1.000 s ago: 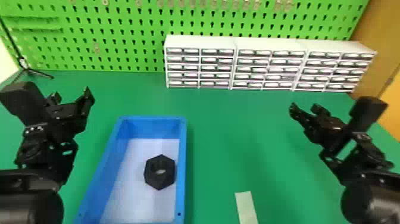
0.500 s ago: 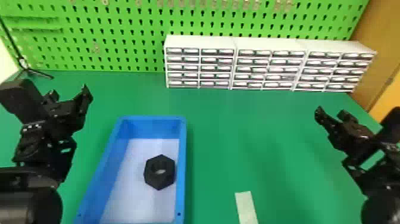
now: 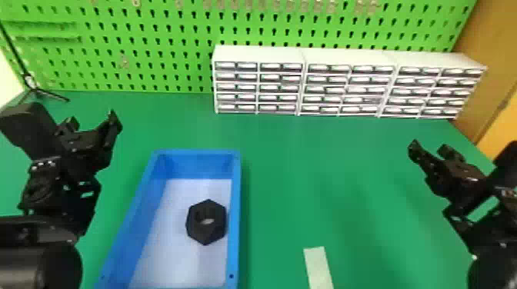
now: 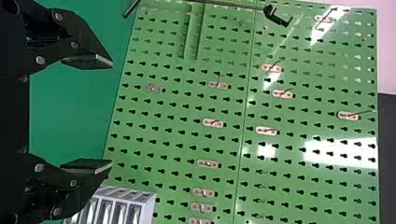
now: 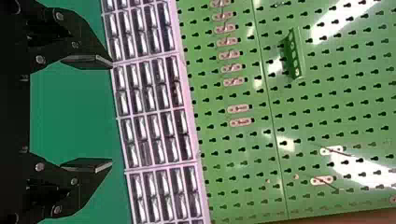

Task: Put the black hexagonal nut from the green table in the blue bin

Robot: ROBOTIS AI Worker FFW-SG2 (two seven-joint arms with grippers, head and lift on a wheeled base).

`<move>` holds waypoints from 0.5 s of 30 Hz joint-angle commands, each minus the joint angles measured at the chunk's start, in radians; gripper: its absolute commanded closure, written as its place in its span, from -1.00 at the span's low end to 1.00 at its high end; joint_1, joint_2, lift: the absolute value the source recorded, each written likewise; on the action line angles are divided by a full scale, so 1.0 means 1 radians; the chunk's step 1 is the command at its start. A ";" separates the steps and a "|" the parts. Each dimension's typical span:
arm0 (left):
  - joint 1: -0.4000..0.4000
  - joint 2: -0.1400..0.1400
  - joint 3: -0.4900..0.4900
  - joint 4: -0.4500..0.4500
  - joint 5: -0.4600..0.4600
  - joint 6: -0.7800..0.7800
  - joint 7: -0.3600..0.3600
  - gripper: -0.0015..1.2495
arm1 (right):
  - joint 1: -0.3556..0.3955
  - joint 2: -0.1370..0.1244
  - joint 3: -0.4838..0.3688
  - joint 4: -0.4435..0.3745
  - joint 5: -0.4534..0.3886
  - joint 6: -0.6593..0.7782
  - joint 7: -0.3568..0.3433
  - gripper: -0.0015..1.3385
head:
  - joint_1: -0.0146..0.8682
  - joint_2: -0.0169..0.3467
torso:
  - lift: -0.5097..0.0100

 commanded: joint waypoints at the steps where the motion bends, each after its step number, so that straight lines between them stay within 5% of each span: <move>1: 0.000 0.000 -0.005 0.000 0.001 0.000 0.000 -0.21 | -0.005 0.002 0.012 0.000 0.001 0.000 0.000 -0.23 | 0.60 -0.86 | 0.59; 15: -0.011 0.000 -0.020 0.009 -0.002 -0.009 0.000 -0.21 | -0.017 0.005 0.028 0.002 0.008 0.000 0.000 -0.23 | 0.60 -0.86 | 0.59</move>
